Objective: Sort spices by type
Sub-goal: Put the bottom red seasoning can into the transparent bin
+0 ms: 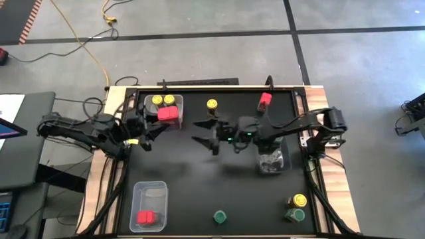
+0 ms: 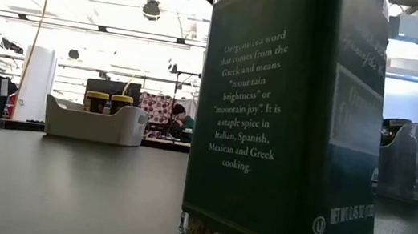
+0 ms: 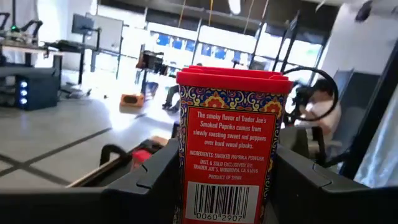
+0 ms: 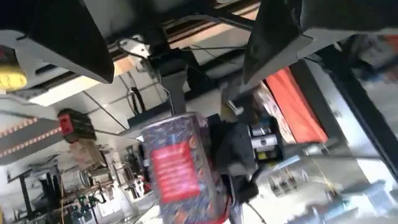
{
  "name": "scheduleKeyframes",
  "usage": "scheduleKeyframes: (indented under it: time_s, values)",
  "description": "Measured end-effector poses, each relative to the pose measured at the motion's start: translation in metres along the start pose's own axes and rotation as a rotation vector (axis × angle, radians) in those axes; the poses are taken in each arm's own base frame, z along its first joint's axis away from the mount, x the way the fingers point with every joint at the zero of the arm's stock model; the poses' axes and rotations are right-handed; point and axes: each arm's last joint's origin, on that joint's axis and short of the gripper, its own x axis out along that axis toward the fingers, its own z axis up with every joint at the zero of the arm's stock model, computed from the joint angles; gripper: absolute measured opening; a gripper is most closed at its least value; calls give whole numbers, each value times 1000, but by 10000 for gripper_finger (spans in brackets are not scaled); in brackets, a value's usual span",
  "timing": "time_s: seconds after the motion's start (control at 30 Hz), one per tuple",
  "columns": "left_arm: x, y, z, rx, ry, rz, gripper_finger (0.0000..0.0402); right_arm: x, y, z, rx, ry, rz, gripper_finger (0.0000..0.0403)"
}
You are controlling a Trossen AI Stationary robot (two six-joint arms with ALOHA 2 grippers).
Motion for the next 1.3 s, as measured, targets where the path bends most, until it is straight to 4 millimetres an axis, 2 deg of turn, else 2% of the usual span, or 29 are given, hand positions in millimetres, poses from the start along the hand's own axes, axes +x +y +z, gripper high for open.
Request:
scheduleKeyframes:
  time_s: [0.17, 0.37, 0.57, 0.87, 1.1, 1.3]
  values:
    - [-6, 1, 1, -24, 31, -83, 191, 31, 6, 10, -61, 91, -42, 382]
    - [-2, 0, -9, -58, 92, -78, 191, 51, 12, 20, -161, 184, -70, 382]
    - [6, -4, -13, -62, 89, -77, 191, 53, 7, 28, -174, 200, -60, 382]
    - [11, -5, -13, -48, 64, -49, 191, 53, 2, 27, -167, 252, -23, 376]
    - [11, -6, -11, -57, 45, -43, 191, 53, 3, 28, -191, 248, -11, 318]
    - [20, -9, -18, -45, 64, -38, 191, 52, 2, 27, -182, 263, -5, 267]
